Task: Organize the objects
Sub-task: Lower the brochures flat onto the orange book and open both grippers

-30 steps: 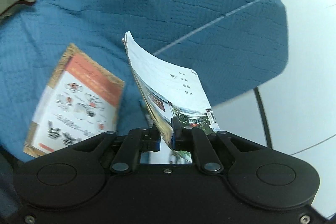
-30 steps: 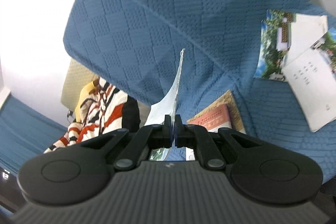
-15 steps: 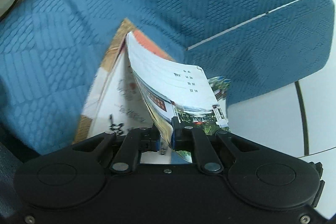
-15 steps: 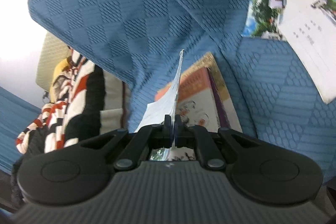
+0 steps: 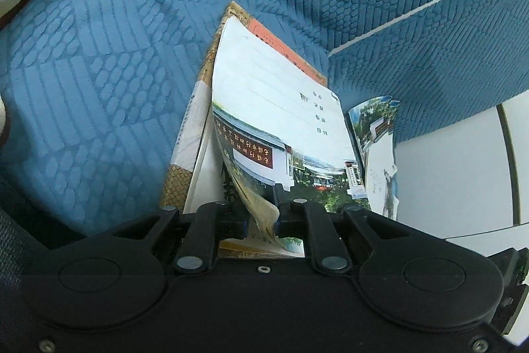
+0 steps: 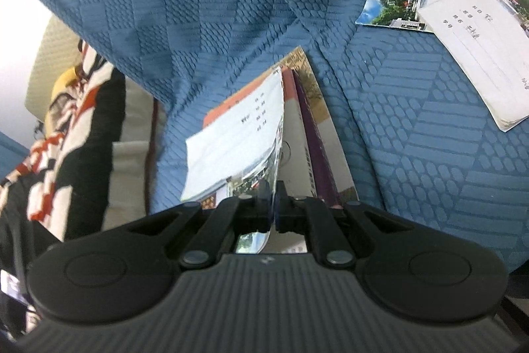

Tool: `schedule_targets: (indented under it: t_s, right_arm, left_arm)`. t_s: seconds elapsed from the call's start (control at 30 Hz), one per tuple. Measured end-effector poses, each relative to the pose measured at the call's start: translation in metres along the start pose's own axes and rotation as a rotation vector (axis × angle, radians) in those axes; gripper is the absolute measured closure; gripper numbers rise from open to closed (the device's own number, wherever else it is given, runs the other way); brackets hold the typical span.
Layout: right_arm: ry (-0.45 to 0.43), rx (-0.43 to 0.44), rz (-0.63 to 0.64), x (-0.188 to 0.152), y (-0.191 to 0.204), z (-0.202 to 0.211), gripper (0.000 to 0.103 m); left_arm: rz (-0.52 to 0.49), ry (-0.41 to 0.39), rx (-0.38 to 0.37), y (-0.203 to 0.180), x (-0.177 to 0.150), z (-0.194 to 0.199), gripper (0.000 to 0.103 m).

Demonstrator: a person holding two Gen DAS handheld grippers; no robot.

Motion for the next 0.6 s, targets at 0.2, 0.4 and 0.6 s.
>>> schedule_targets:
  t_s: [0.2,0.4,0.6]
  right_arm:
    - [0.019,-0.059,0.038,-0.007,-0.003,-0.009,0.095]
    - [0.026,-0.059,0.037,-0.005,-0.005,-0.010,0.093]
    - [0.037,-0.136,0.040,-0.003,-0.005,-0.003,0.035]
  left_arm:
    - [-0.028,0.002,0.025,-0.007,-0.003,0.001,0.091]
    - [-0.073,-0.017,0.039,-0.019,-0.007,0.008,0.053]
    - [-0.138,-0.045,0.136,-0.034,-0.012,0.023,0.027]
Point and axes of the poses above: each gripper's, at about its wrist camera, not at the fingertips, and z roughly against the way its jaws point, y to its left, x to its top, the point moved 2 cm from there along -z, roughly the way its jaws point, and after that the axes turned 6 degrees about y, right-handed, at the moved point
